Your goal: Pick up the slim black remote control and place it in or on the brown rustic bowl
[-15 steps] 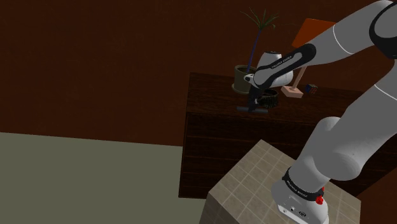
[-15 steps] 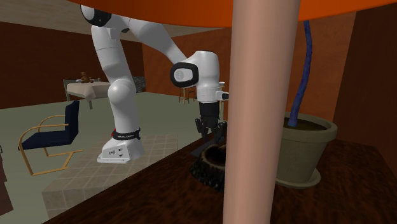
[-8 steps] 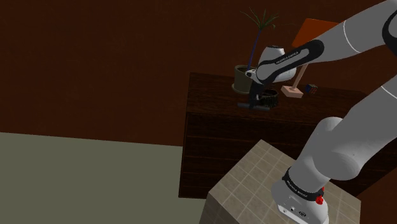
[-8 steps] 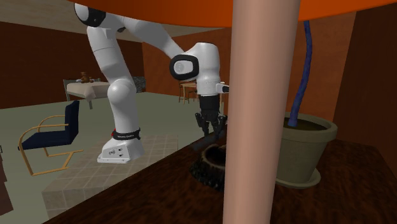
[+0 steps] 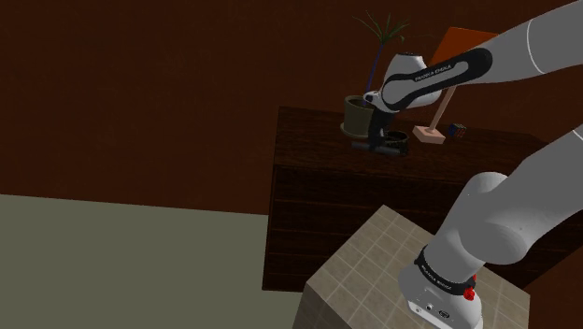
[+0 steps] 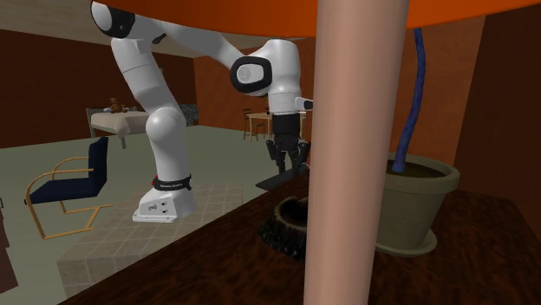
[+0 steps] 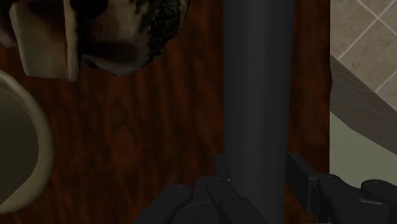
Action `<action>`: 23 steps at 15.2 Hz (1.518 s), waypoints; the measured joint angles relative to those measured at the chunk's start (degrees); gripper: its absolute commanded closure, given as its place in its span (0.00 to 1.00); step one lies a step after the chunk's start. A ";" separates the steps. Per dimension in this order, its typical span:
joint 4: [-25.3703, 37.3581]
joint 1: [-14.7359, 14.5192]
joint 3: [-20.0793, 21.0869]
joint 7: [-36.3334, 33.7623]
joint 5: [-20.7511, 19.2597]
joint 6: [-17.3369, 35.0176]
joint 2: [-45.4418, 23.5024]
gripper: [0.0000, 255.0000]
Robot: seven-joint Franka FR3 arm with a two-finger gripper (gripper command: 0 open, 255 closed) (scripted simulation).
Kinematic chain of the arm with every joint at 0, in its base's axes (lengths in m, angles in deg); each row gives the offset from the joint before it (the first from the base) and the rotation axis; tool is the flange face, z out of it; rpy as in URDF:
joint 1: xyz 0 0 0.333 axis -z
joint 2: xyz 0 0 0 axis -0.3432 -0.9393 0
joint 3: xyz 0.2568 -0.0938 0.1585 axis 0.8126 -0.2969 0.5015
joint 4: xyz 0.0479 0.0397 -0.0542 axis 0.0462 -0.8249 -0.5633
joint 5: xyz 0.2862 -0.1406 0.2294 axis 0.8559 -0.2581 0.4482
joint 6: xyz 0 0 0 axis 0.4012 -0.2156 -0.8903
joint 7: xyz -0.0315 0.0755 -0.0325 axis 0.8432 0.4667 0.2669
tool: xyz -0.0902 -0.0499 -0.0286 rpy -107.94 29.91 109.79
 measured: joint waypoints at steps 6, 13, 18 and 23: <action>2.66 0.47 1.62 -0.53 -0.43 -5.47 2.95 1.00; 6.13 0.78 3.37 -0.80 -0.47 -11.57 5.65 1.00; 9.31 0.78 2.24 1.23 0.06 -13.71 4.92 1.00; 14.51 0.64 -4.59 9.47 2.24 -12.62 -0.56 1.00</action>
